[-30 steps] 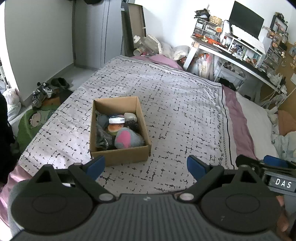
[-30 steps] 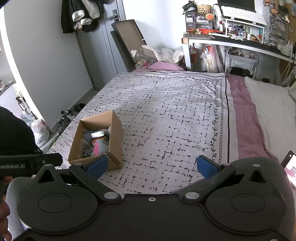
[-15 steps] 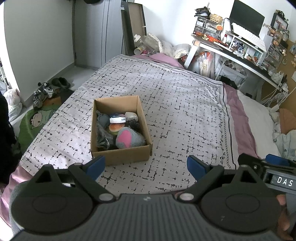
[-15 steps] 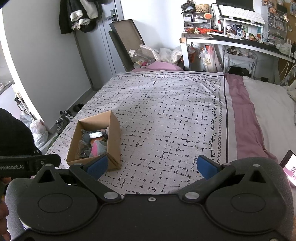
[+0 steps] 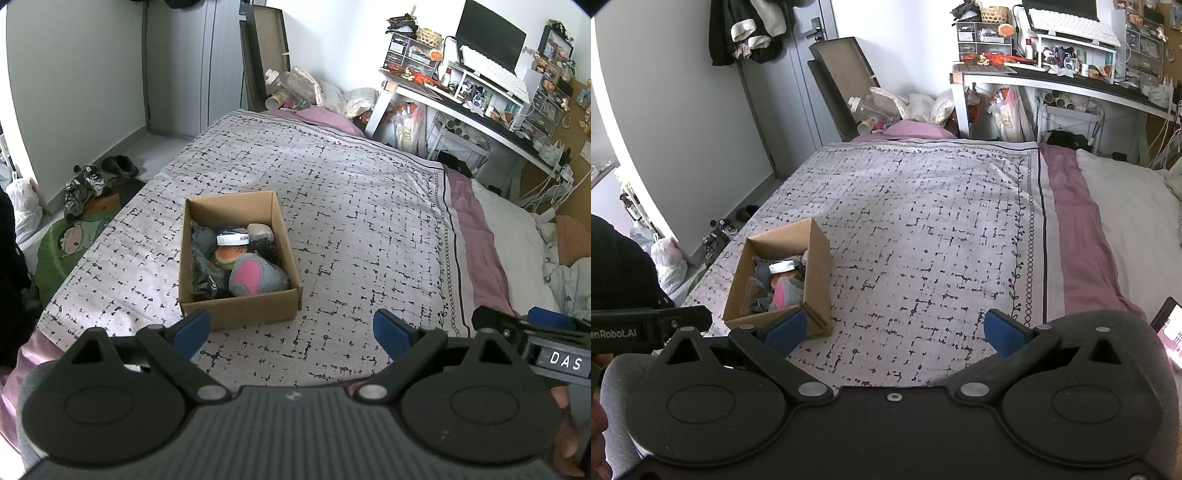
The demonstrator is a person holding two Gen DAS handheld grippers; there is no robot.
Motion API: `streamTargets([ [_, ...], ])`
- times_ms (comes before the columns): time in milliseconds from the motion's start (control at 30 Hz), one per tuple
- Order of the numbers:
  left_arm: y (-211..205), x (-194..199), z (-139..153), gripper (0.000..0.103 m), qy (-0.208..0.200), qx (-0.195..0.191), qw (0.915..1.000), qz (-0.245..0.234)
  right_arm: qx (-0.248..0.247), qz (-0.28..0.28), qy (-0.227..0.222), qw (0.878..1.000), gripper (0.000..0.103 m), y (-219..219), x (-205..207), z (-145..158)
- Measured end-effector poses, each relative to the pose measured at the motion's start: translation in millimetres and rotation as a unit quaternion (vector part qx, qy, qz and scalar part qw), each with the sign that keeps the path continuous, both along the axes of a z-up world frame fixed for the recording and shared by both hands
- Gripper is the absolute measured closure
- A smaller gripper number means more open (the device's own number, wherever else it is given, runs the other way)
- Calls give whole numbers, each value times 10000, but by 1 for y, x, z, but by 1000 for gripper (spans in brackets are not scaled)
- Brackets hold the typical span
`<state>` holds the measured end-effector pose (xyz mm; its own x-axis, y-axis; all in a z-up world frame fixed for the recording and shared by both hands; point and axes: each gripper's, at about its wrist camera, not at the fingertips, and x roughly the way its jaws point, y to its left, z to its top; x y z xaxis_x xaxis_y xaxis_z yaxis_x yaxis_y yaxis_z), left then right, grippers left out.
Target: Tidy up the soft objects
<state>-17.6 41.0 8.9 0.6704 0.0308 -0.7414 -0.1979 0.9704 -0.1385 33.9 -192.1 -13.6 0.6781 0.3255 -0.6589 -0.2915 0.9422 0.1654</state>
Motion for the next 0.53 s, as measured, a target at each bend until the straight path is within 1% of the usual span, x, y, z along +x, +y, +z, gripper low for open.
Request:
streamTargets([
  [200, -2, -1, -1, 9, 12, 24, 10000, 0, 2, 8, 9, 10000, 0, 1, 0, 0],
  [367, -2, -1, -2, 9, -11, -94, 10000, -23, 6, 8, 26, 10000, 0, 1, 0, -1],
  [533, -2, -2, -1, 9, -36, -58, 10000, -36, -4, -1, 21, 10000, 0, 1, -1, -2],
])
